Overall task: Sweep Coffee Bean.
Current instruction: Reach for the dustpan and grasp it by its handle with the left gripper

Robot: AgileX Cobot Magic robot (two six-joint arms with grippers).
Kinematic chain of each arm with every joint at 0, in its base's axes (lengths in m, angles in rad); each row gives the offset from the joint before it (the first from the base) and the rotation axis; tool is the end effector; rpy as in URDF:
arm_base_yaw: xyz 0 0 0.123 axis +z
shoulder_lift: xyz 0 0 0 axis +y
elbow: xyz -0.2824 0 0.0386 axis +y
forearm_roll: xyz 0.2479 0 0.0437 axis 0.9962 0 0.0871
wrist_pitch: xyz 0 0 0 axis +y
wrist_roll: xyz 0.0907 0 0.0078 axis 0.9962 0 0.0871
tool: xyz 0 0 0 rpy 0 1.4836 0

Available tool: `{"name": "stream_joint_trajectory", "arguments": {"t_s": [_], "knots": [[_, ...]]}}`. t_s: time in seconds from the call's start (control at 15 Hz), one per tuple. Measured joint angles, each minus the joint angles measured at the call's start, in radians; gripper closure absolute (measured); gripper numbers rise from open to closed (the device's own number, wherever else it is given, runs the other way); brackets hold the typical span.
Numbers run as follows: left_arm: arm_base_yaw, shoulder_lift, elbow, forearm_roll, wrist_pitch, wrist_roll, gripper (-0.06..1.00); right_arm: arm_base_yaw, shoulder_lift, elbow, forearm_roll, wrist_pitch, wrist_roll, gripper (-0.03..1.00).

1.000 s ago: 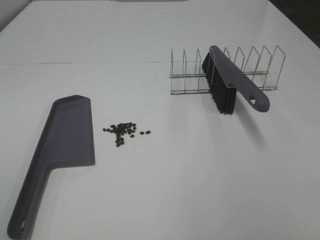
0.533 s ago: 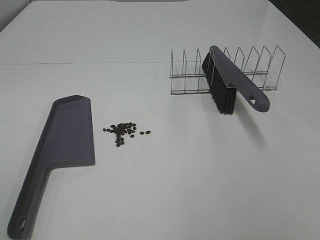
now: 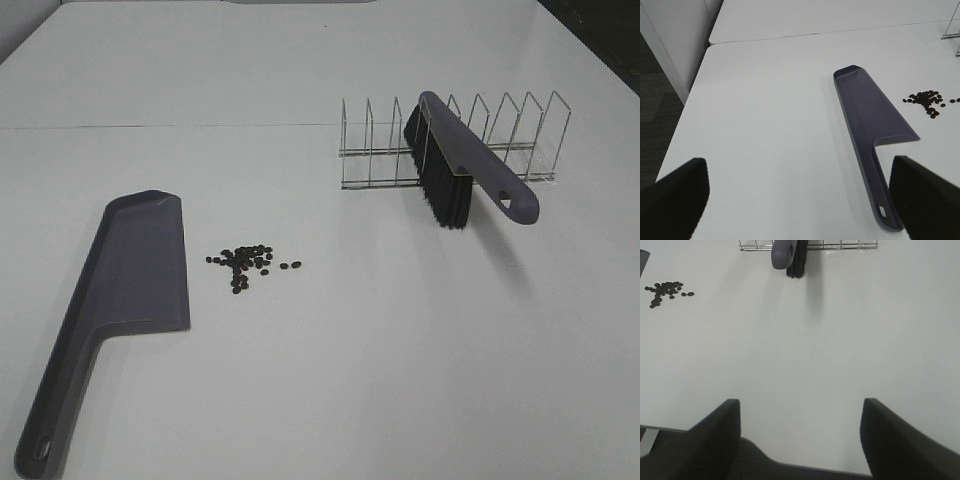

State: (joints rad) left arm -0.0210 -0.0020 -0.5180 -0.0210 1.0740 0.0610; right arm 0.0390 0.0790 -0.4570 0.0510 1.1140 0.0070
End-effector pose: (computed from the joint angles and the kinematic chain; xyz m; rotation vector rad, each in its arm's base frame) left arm -0.0079 -0.0015 0.2811 0.0849 2.0357 0.0000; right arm 0.0080 0.0045 0.2609 -0.0358 2.2194 0.0886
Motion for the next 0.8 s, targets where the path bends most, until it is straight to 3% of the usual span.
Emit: {"name": "stream_joint_trajectory", "arguments": {"t_s": [0.8], "knots": [[0.0, 0.0, 0.0, 0.0, 0.0, 0.0, 0.05, 0.0, 0.0, 0.0, 0.0, 0.0, 0.0, 0.32]]}}
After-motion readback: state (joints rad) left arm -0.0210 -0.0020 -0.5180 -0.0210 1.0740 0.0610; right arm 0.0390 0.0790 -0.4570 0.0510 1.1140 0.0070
